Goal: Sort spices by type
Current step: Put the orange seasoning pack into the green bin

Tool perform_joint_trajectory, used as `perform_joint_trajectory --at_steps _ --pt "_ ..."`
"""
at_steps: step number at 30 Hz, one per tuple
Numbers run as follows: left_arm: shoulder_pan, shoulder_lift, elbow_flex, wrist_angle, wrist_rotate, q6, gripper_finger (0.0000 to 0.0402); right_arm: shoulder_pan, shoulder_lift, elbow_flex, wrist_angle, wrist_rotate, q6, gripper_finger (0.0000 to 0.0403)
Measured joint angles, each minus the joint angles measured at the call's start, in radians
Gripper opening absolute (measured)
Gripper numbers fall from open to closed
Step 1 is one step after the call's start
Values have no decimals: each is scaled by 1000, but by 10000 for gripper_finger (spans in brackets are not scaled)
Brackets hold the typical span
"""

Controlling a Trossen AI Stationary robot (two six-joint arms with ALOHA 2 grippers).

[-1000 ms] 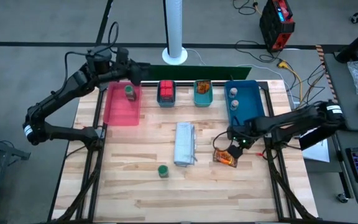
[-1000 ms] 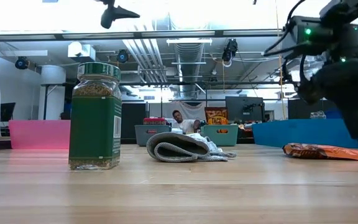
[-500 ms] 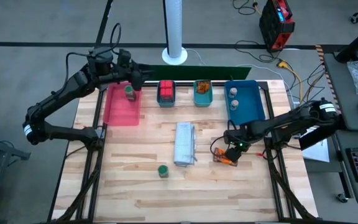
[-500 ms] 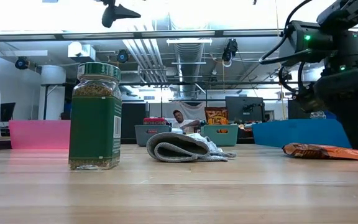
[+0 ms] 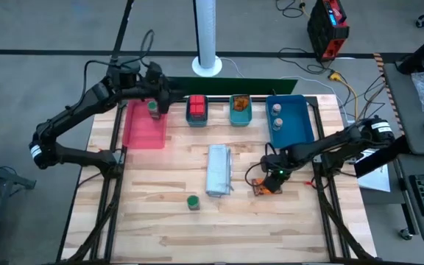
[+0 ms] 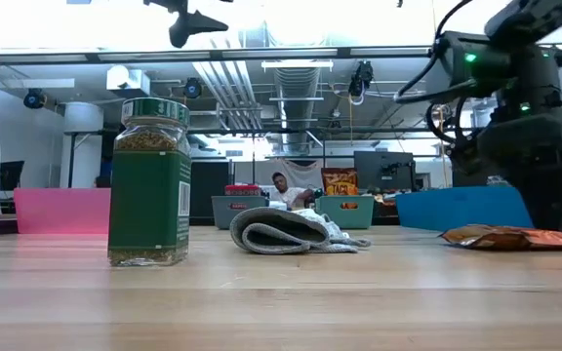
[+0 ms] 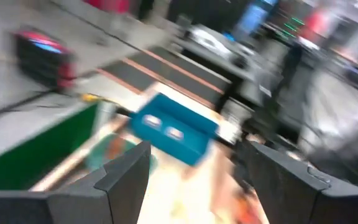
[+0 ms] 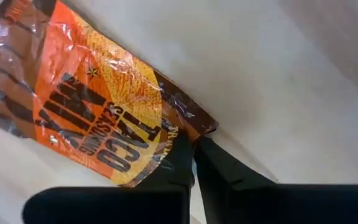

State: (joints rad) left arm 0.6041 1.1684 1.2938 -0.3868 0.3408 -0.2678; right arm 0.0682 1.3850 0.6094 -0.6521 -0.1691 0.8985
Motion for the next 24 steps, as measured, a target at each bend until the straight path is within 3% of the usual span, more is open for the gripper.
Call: perform_joint_trajectory --at_steps 5,10,18,24 --pt "-3 37 0 -52 280 94 247 9 -75 124 -175 116 -9 8" --pt "-6 100 0 -74 415 68 247 10 -113 303 -353 212 -47 8" --pt "-61 214 0 -29 405 155 247 7 -87 583 -471 539 -279 8" --pt "-120 280 0 187 397 108 247 -36 -63 688 -483 590 -439 8"
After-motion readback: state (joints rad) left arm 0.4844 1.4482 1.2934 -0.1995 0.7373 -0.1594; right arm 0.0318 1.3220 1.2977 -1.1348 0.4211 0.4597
